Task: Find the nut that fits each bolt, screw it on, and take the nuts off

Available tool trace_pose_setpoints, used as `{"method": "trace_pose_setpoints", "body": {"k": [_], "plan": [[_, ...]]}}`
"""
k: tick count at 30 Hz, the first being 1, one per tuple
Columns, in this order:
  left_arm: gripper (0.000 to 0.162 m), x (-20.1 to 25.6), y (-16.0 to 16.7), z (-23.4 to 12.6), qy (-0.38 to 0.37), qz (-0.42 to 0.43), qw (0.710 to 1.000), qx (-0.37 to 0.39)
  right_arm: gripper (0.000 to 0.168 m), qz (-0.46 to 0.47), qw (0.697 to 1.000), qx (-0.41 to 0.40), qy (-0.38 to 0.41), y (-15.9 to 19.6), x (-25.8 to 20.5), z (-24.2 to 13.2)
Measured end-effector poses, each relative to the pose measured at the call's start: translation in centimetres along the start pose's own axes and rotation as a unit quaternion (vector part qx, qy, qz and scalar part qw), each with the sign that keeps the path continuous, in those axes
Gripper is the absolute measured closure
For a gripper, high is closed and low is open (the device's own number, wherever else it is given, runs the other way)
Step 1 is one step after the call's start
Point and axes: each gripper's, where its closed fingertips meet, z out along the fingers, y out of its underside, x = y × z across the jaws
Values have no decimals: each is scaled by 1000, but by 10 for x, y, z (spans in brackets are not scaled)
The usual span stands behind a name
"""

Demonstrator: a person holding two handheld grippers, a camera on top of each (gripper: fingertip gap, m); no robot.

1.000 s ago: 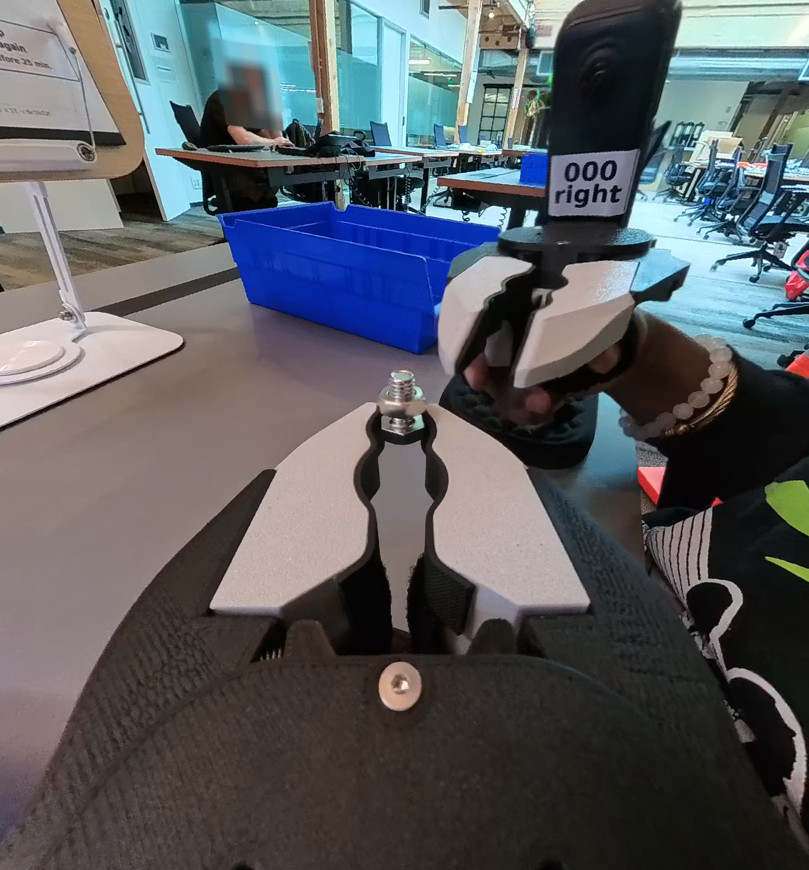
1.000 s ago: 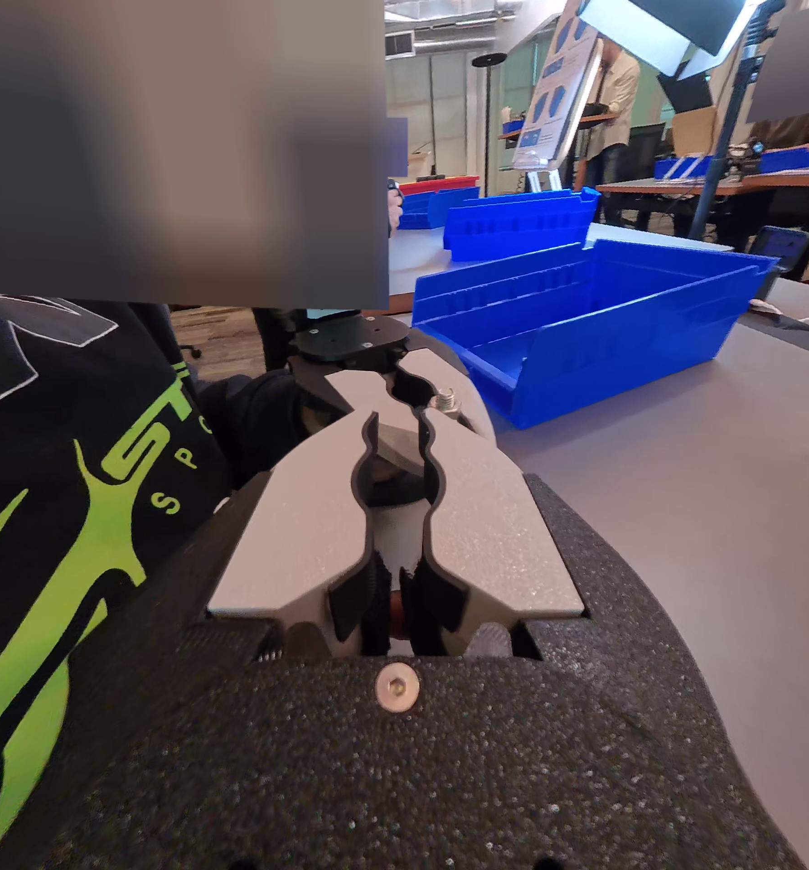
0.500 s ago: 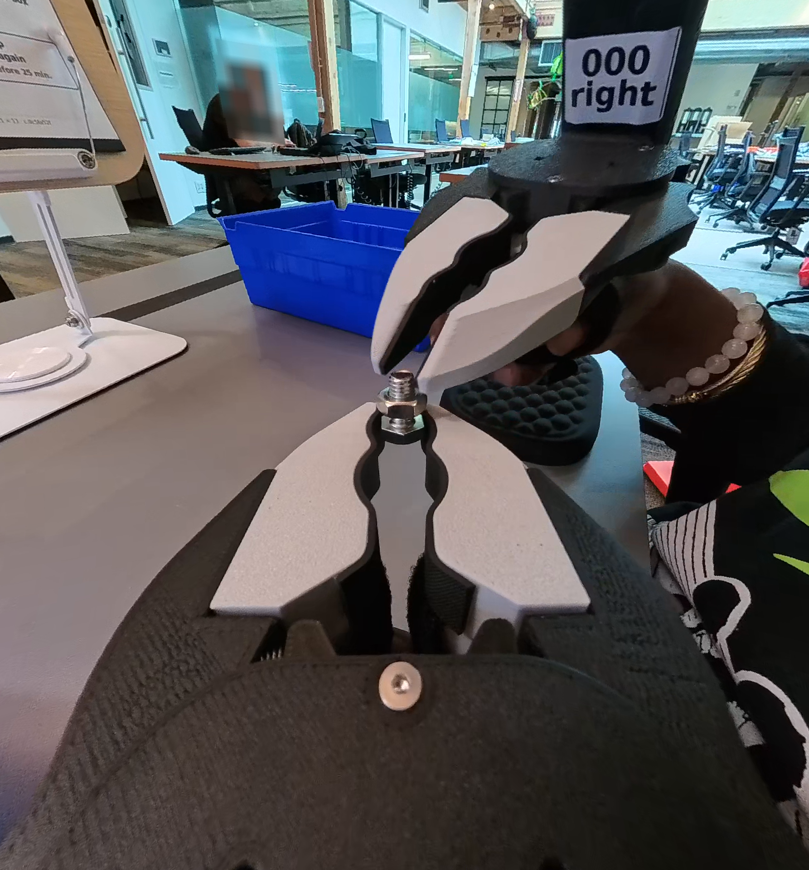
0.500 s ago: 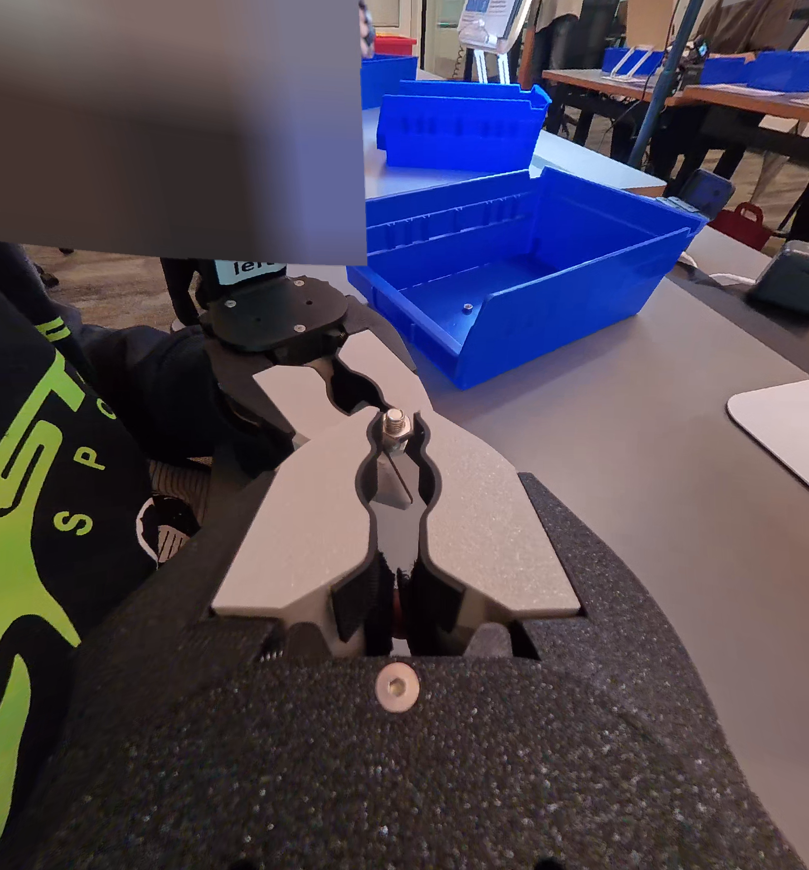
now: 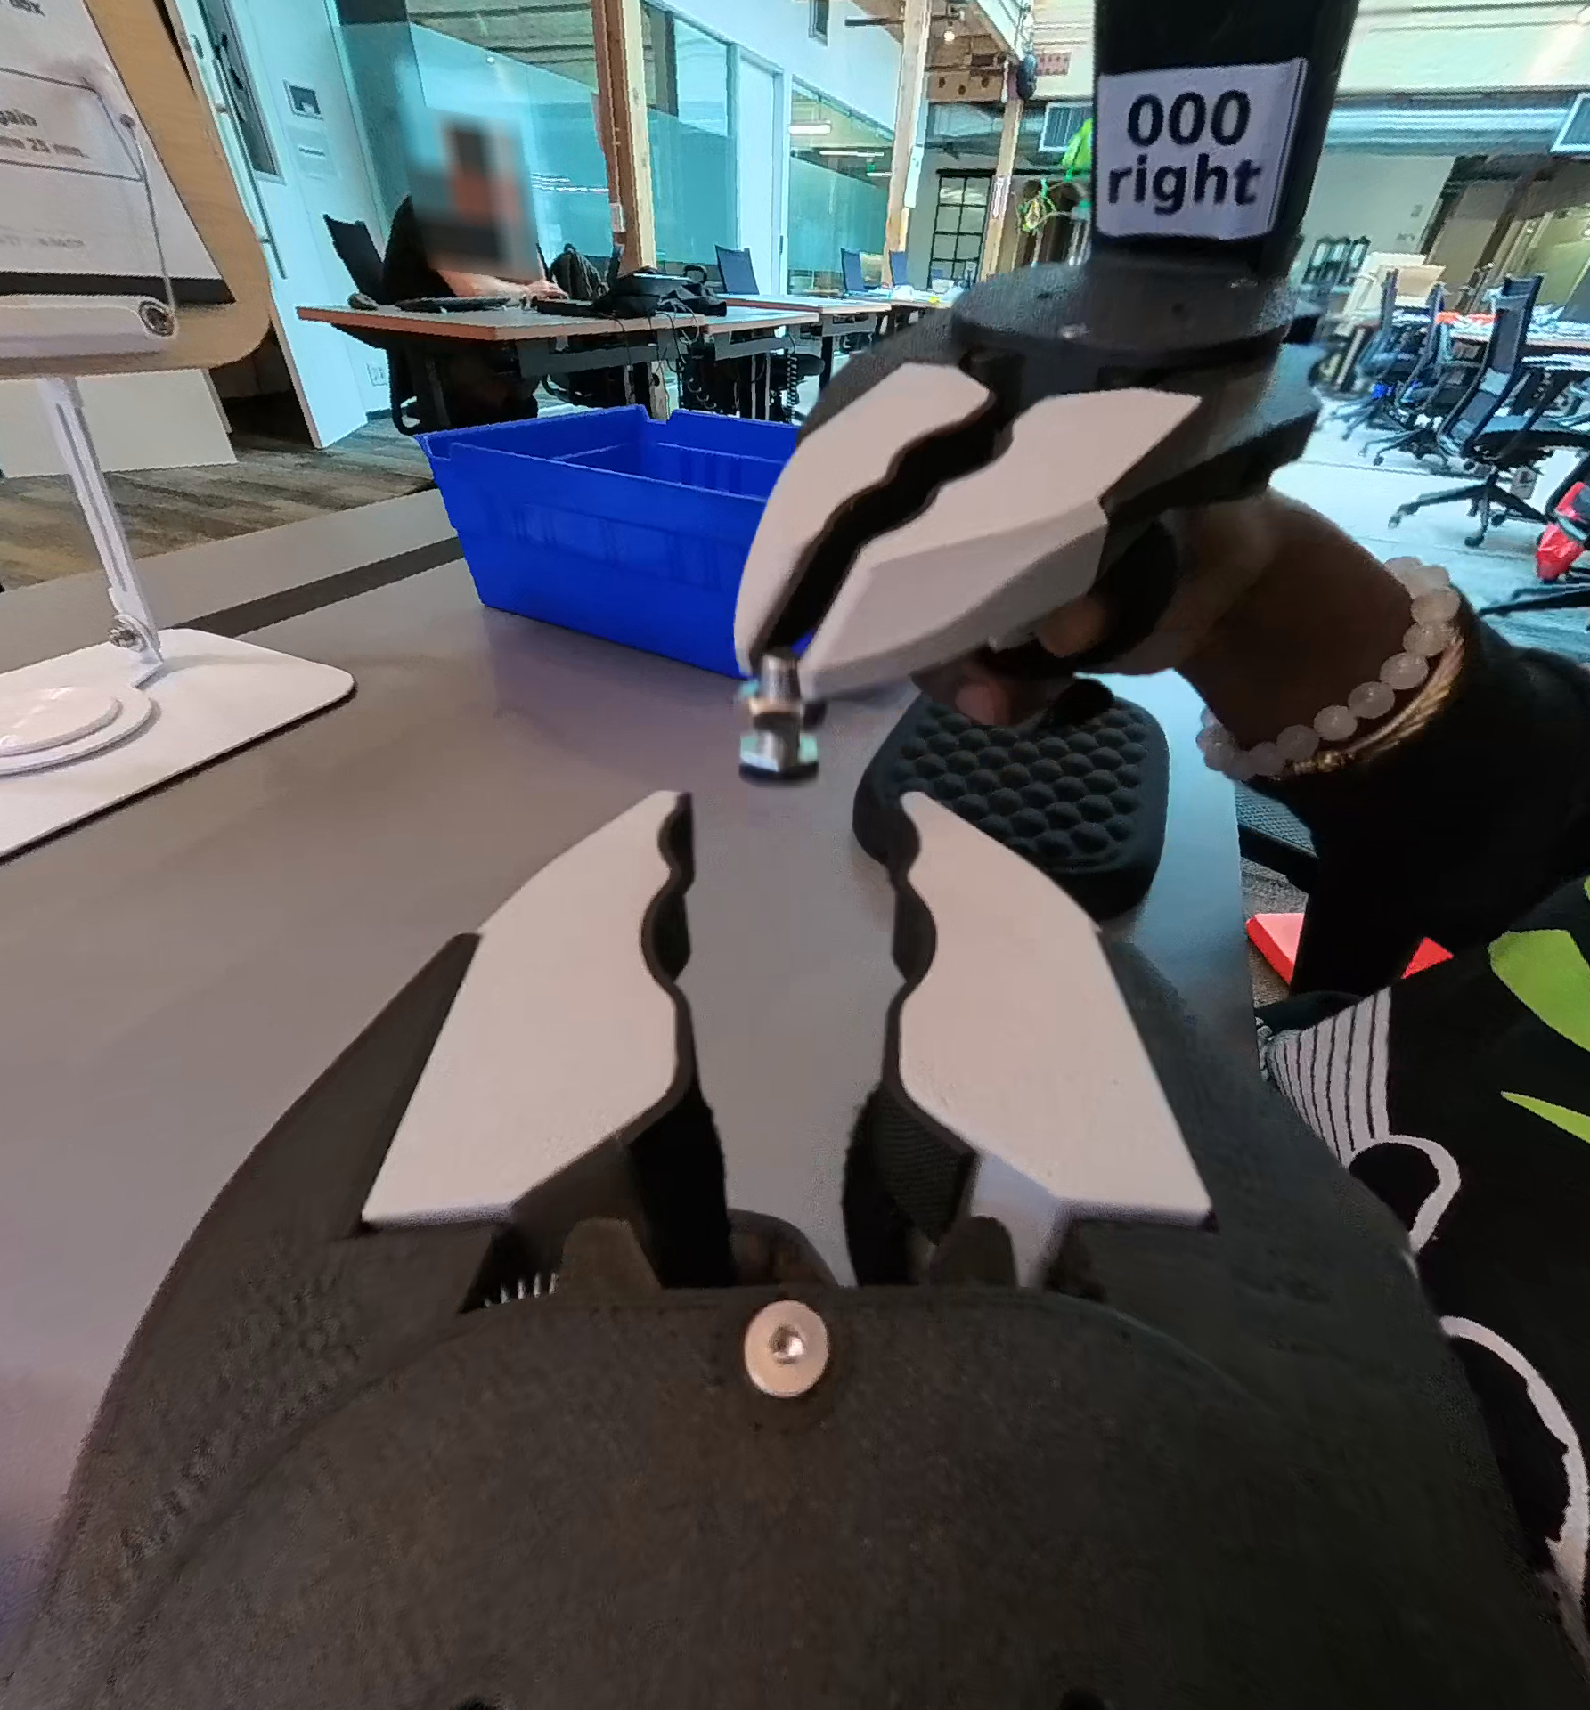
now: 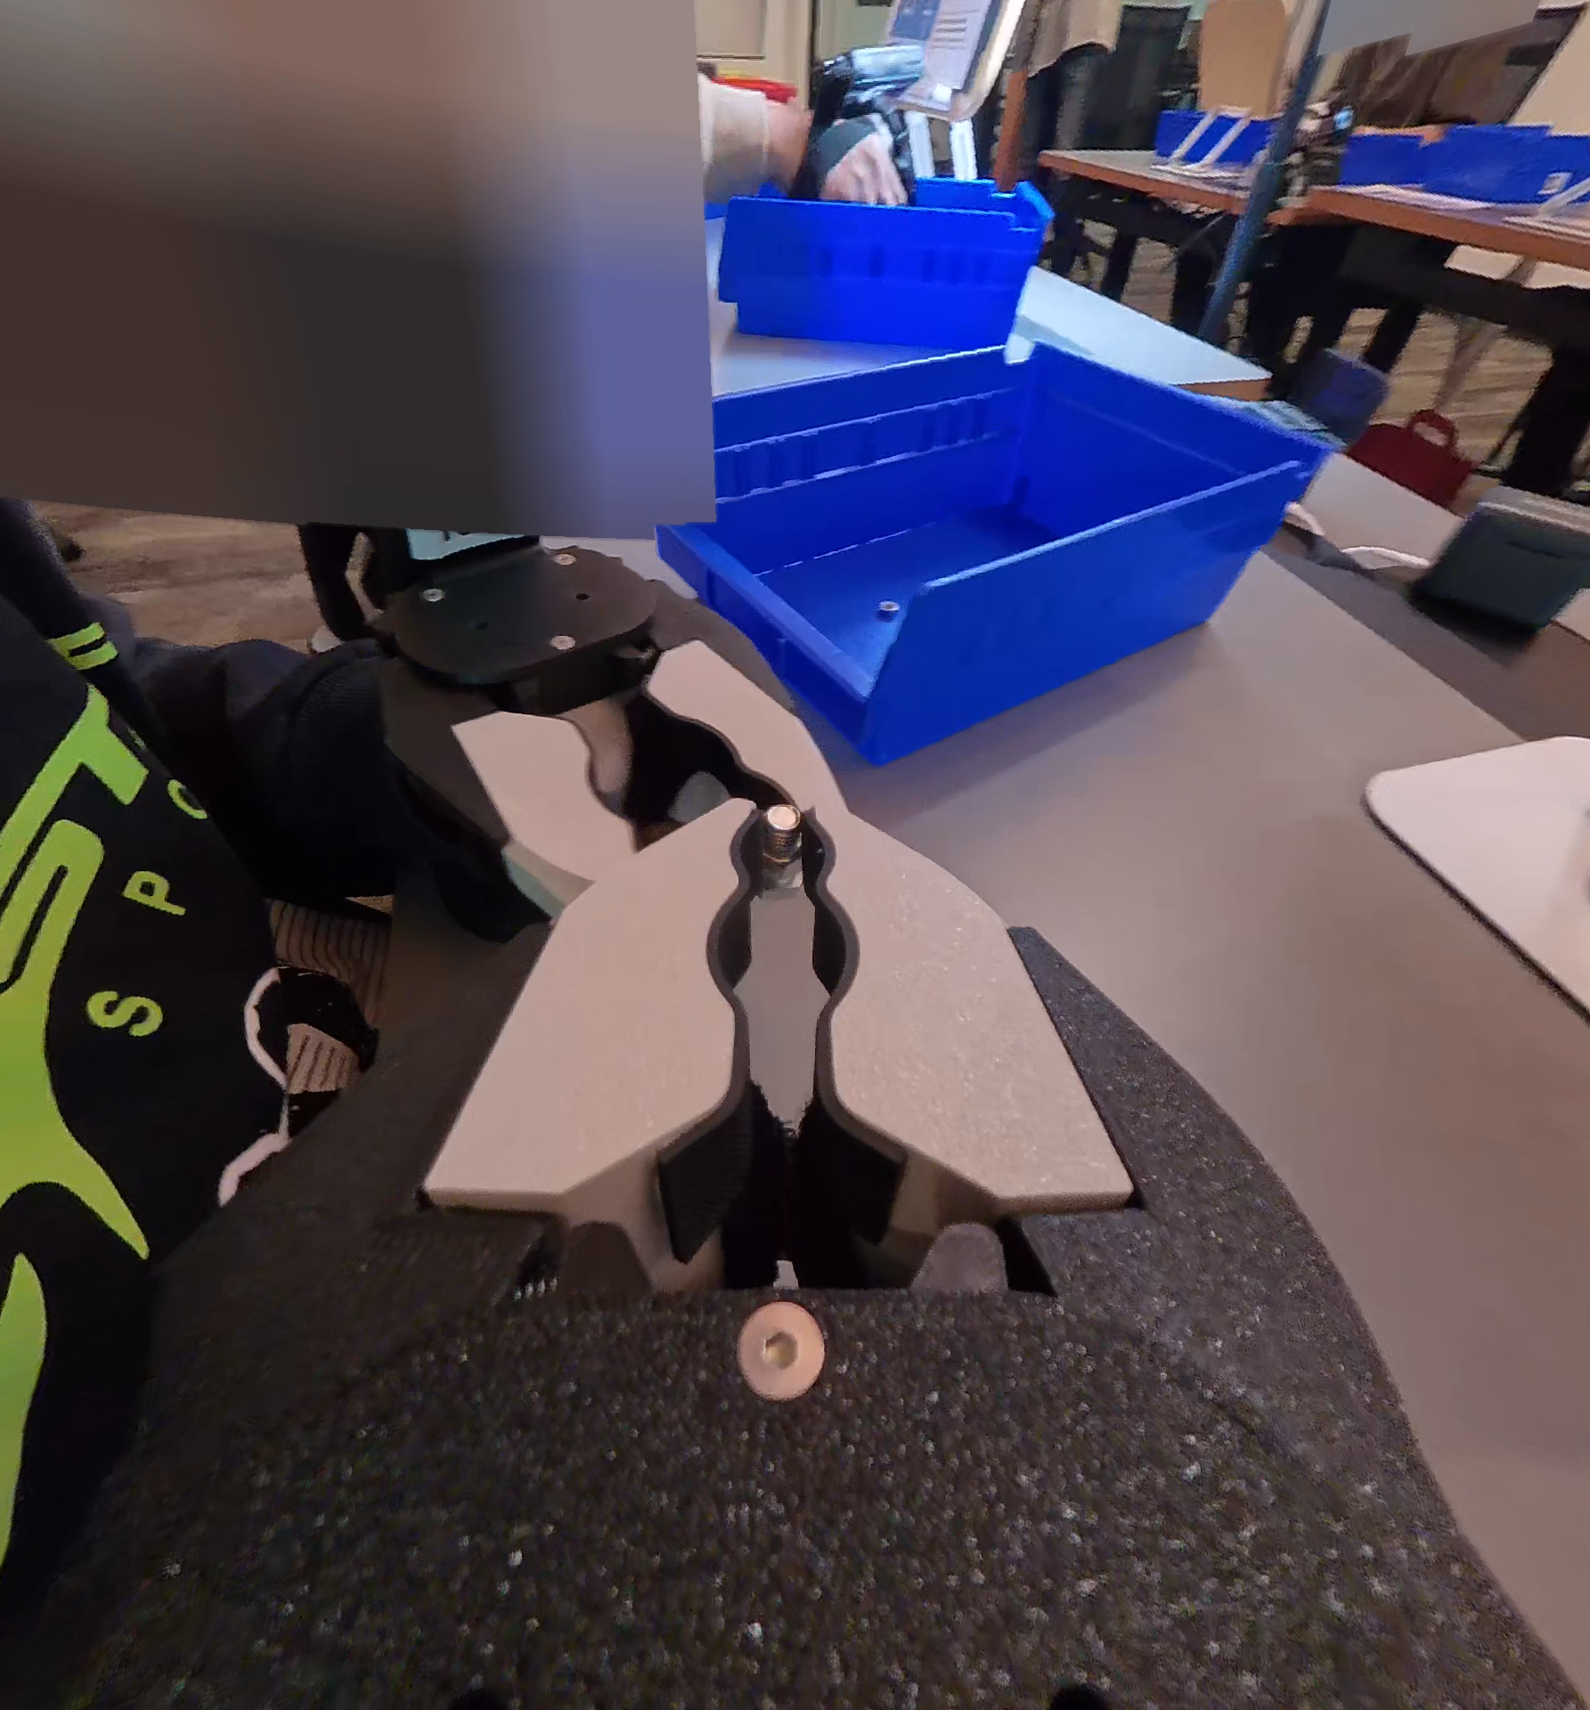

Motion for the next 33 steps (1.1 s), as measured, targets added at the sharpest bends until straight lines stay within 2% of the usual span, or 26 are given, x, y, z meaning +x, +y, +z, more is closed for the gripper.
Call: {"method": "trace_pose_setpoints", "body": {"k": [2,6,11,15,22,28,33], "plan": [[114,-1,-1,-1,-4,-4,1000,2,161,2,999,-1,33,-2,20,-17],[113,-1,-3,-3,-5,-9,1000,11,161,14,989,-18,149,1,88,-70],[113,-1,-5,-4,-4,-14,1000,19,161,53,957,-30,284,18,175,-145],[113,-2,-5,-4,-5,-18,1000,19,160,95,930,-51,352,49,230,-183],[113,-3,-5,-5,-5,-22,1000,21,160,193,867,-142,436,135,296,-214],[113,-3,-5,-5,-4,-26,999,21,160,241,834,-194,457,173,315,-220],[113,-4,-5,-5,-5,-25,999,23,160,258,817,-219,467,191,321,-224]]}}
